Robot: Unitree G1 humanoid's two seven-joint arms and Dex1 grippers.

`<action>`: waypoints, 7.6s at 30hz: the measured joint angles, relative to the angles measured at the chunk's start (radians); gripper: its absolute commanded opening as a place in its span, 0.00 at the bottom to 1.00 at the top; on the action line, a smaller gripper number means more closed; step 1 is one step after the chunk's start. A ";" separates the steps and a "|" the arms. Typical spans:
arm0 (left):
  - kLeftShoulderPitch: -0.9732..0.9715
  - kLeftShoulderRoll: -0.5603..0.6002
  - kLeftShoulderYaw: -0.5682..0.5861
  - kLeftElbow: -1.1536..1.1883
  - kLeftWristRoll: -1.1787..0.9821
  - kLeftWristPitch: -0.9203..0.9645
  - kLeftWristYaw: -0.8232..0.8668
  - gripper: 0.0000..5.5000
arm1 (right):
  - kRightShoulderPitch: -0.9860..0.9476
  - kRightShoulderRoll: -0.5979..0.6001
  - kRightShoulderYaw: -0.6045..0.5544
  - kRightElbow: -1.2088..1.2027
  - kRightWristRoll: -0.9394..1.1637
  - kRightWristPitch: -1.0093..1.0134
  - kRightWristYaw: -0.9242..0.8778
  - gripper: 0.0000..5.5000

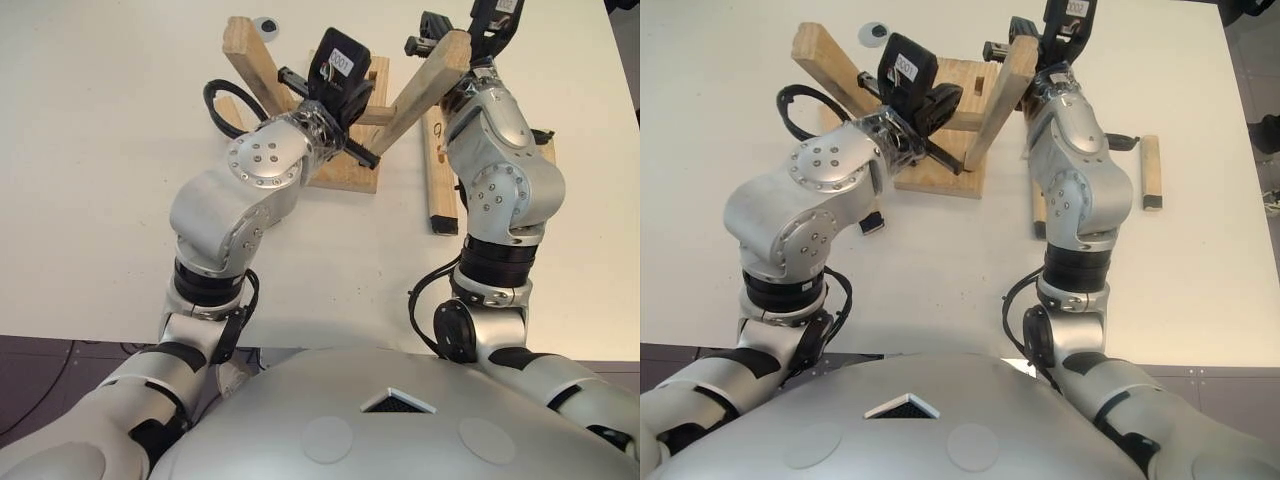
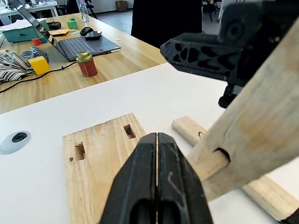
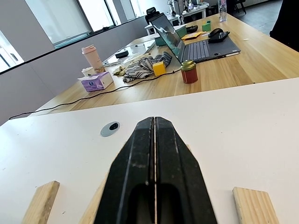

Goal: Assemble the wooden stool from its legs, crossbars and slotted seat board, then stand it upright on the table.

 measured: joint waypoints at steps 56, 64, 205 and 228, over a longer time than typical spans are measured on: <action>0.186 0.343 0.347 0.314 0.178 -0.276 -0.225 0.00 | -0.107 -0.553 0.479 0.087 -0.269 -0.053 0.598 0.00; 0.343 0.538 0.214 -0.073 -0.170 0.163 -0.592 0.00 | -0.235 -0.553 0.491 0.598 -0.382 -0.332 0.693 0.00; 0.353 0.047 0.614 0.280 0.126 -0.567 0.065 0.00 | 0.501 -0.666 -0.205 0.248 -0.191 -0.156 0.466 0.67; 0.189 0.039 0.639 0.094 -0.042 -0.470 0.085 0.00 | 0.416 -0.671 -0.257 0.369 -0.023 0.019 0.521 0.23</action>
